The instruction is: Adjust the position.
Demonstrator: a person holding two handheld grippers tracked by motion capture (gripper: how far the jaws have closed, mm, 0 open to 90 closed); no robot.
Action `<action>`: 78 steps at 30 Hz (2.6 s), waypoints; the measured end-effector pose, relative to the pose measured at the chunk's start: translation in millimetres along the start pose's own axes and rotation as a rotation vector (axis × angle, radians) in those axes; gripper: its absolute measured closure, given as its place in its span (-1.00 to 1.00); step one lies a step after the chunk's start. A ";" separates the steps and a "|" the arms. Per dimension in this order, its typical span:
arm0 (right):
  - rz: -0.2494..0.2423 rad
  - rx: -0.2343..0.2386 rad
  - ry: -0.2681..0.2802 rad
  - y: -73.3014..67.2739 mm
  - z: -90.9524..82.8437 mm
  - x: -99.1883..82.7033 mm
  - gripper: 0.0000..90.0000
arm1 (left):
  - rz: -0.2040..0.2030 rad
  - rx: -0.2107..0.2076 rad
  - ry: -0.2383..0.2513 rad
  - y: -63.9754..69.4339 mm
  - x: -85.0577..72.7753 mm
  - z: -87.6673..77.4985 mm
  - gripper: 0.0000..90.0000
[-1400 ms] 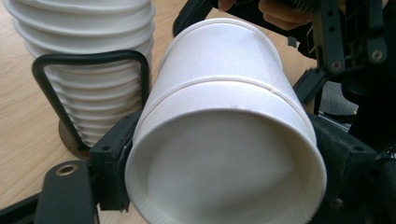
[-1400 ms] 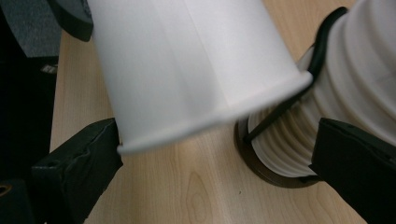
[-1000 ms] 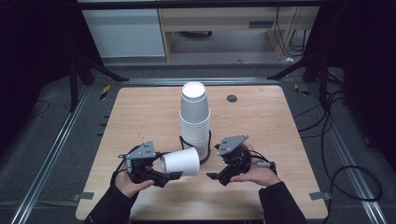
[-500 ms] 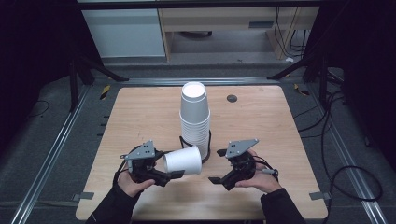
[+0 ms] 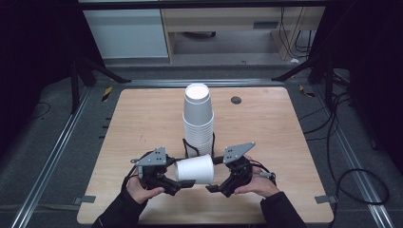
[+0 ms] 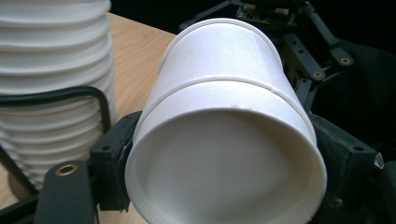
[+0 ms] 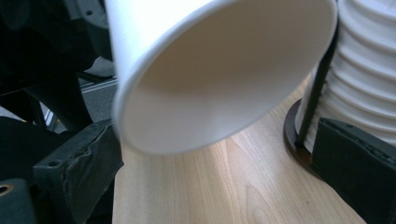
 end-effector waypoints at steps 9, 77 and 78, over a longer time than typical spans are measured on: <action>-0.027 0.055 0.008 -6.2 7.9 4.4 -0.92 | 0.012 -0.036 -0.019 8.3 -0.7 6.9 -0.55; -0.247 -0.021 -0.328 9.4 -1.1 23.6 -0.81 | -0.006 0.016 -0.086 -2.8 -8.8 -4.0 -0.64; -0.252 -0.026 -0.341 9.5 0.1 23.4 -0.81 | -0.009 0.014 -0.089 -2.5 -9.3 -3.2 -0.65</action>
Point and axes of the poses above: each handheld gripper's, and its own axes: z roughly forward along the jaws, x roughly out of its top, y roughly to its right, the point moved 8 cm from there along z, roughly forward along the jaws, and after that the axes turned 4 degrees about -y, right-handed, at the moved point
